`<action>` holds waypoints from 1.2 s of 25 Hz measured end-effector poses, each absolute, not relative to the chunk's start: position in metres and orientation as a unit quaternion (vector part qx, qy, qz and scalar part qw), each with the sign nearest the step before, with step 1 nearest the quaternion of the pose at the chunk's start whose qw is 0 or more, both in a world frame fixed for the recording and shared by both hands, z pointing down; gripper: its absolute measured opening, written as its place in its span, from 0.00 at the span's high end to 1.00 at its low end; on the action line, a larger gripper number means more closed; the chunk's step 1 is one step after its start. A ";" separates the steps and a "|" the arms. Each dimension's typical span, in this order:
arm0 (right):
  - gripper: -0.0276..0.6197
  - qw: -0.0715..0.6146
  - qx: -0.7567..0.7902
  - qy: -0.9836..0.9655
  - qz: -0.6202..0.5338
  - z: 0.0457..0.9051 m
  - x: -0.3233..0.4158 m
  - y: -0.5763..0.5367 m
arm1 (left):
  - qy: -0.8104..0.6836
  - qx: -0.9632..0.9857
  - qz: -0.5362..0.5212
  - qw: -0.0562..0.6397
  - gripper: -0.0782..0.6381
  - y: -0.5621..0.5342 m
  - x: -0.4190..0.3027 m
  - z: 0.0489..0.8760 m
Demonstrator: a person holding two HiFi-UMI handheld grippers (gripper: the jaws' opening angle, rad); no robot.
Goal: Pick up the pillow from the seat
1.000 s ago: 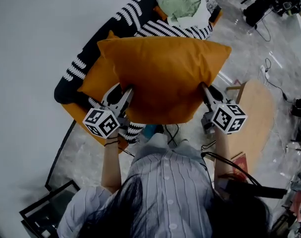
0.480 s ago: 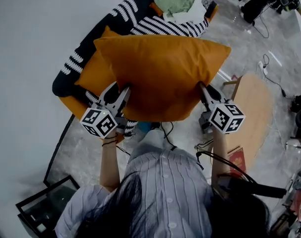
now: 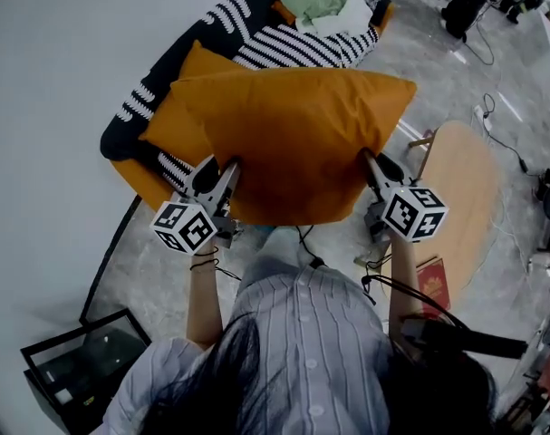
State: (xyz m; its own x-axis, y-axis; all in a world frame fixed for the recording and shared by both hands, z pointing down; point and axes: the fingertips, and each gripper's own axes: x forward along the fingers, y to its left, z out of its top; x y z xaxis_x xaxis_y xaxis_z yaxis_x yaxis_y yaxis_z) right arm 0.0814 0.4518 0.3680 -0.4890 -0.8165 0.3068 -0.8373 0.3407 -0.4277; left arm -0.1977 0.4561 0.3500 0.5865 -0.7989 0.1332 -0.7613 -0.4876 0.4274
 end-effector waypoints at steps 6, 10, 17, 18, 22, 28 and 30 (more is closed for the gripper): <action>0.87 0.015 0.494 -0.825 0.274 0.369 0.097 0.494 | -0.466 0.856 -0.031 0.223 0.65 0.508 -0.182 0.352; 0.87 0.013 0.489 -0.828 0.275 0.373 0.102 0.521 | -0.473 0.851 -0.035 0.228 0.65 0.540 -0.177 0.355; 0.87 0.005 0.481 -0.832 0.275 0.376 0.106 0.562 | -0.482 0.846 -0.041 0.224 0.65 0.584 -0.172 0.355; 0.87 0.004 0.481 -0.832 0.277 0.376 0.107 0.567 | -0.482 0.846 -0.041 0.224 0.65 0.589 -0.172 0.355; 0.87 0.002 0.481 -0.832 0.275 0.376 0.108 0.584 | -0.482 0.846 -0.042 0.222 0.65 0.606 -0.171 0.353; 0.87 0.001 0.479 -0.835 0.272 0.376 0.106 0.607 | -0.485 0.846 -0.042 0.218 0.65 0.631 -0.173 0.353; 0.87 0.000 0.477 -0.836 0.271 0.376 0.104 0.613 | -0.487 0.845 -0.042 0.217 0.65 0.638 -0.175 0.352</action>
